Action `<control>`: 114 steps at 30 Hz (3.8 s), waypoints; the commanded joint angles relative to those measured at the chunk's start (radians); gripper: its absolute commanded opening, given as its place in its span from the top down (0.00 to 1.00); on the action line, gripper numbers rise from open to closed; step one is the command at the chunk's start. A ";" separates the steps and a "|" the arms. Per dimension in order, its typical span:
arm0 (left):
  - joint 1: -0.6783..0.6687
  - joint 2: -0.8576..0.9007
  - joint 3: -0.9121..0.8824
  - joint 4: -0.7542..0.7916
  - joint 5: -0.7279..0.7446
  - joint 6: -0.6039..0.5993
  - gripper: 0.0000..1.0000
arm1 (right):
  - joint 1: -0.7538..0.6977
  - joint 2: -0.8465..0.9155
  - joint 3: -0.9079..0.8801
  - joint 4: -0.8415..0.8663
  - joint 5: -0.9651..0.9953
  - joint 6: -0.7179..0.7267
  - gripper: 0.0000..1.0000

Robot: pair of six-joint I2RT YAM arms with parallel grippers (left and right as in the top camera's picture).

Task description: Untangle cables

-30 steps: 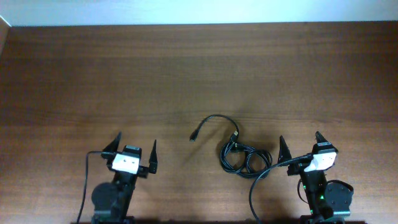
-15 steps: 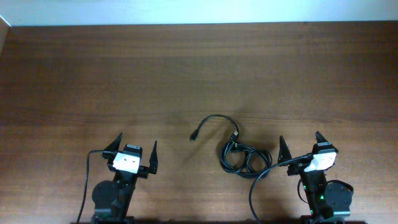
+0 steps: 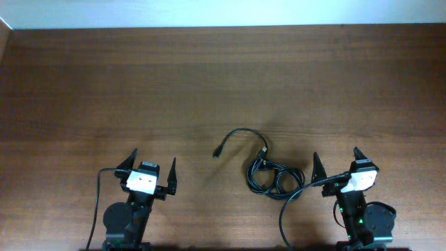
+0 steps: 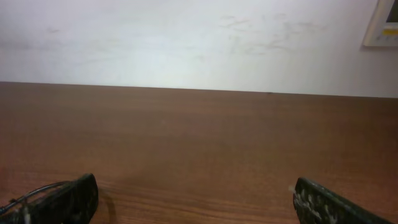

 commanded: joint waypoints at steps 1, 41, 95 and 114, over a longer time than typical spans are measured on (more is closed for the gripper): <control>0.008 0.001 -0.003 0.005 0.018 0.006 0.01 | 0.005 -0.010 -0.005 -0.007 -0.002 -0.004 0.01; 0.008 0.703 0.552 -0.327 0.034 0.077 0.01 | 0.005 -0.010 -0.005 -0.007 -0.002 -0.004 0.01; -0.731 1.702 1.095 -0.436 0.122 -0.113 0.01 | 0.005 -0.010 -0.005 -0.007 -0.002 -0.004 0.01; -0.731 1.880 1.079 -0.461 -0.099 -0.154 0.01 | 0.005 -0.010 -0.005 -0.007 -0.002 -0.004 0.01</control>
